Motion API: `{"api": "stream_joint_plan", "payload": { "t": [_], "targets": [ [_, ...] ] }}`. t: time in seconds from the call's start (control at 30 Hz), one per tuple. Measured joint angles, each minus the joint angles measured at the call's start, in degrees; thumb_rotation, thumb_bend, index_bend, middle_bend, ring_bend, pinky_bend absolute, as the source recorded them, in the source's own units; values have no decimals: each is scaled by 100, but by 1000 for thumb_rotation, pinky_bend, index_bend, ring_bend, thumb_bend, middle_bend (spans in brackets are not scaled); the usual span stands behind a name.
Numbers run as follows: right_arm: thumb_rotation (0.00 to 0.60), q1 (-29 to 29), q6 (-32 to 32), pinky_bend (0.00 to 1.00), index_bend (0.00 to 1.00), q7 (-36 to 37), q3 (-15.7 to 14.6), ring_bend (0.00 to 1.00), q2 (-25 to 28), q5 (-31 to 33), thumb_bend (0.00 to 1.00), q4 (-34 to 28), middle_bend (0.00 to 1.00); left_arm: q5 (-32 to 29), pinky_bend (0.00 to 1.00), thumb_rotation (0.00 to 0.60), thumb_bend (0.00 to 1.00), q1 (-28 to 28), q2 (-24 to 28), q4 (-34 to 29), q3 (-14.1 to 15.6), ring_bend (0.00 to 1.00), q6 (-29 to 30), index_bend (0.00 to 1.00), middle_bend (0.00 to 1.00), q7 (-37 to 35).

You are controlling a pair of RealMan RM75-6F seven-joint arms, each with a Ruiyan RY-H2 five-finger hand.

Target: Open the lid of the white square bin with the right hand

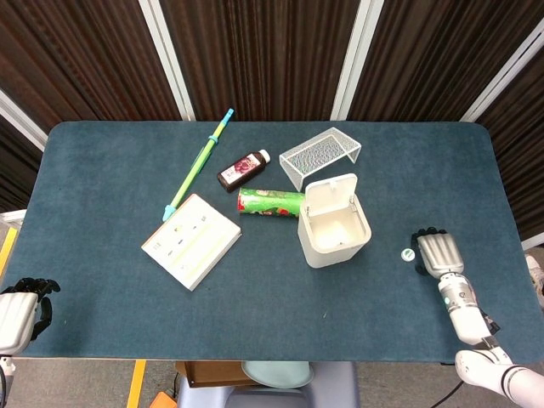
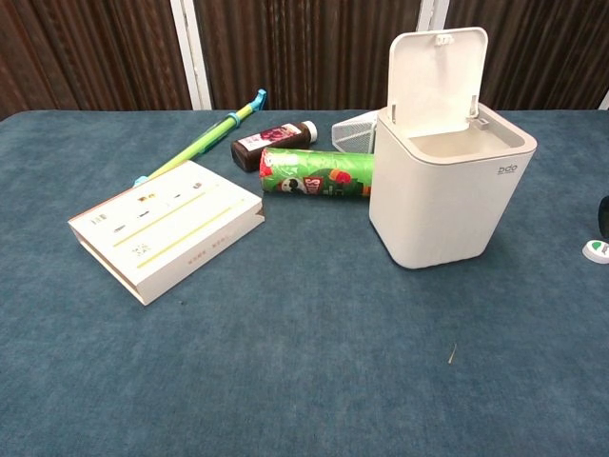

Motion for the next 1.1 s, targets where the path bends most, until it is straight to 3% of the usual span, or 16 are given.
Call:
{"api": "stream_joint_plan", "payload": {
  "t": [1.1],
  "targets": [
    [600, 13, -119, 491, 571, 278, 81, 373, -170, -182, 338, 239, 453, -17, 541, 600, 728, -11, 2, 3, 3, 328, -32, 438, 432, -6]
  ]
}}
